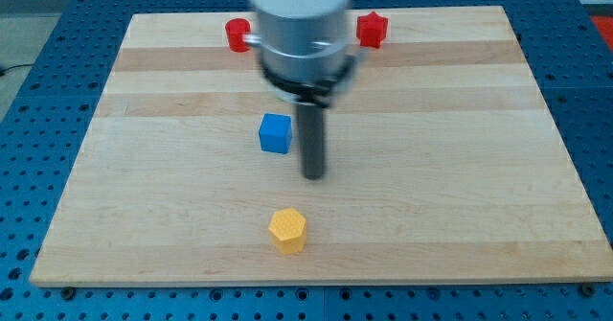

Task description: Move the yellow hexagon below the blue cube

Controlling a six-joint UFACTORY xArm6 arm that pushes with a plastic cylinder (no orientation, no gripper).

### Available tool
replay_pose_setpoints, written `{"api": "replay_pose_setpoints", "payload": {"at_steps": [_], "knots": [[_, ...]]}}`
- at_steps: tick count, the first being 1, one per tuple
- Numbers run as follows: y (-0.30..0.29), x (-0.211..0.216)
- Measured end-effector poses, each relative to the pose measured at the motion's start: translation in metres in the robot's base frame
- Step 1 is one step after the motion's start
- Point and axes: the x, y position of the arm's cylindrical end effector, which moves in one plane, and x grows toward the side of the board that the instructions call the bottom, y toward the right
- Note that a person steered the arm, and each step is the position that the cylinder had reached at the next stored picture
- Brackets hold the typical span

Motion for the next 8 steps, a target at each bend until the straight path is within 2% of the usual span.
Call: {"api": "replay_pose_setpoints", "payload": {"at_steps": [1,2,3,5,7,8], "knots": [[0.033,0.068],[0.01,0.11],[0.004,0.104],[-0.089,0.095],[-0.089,0.108],[-0.04,0.108]]}}
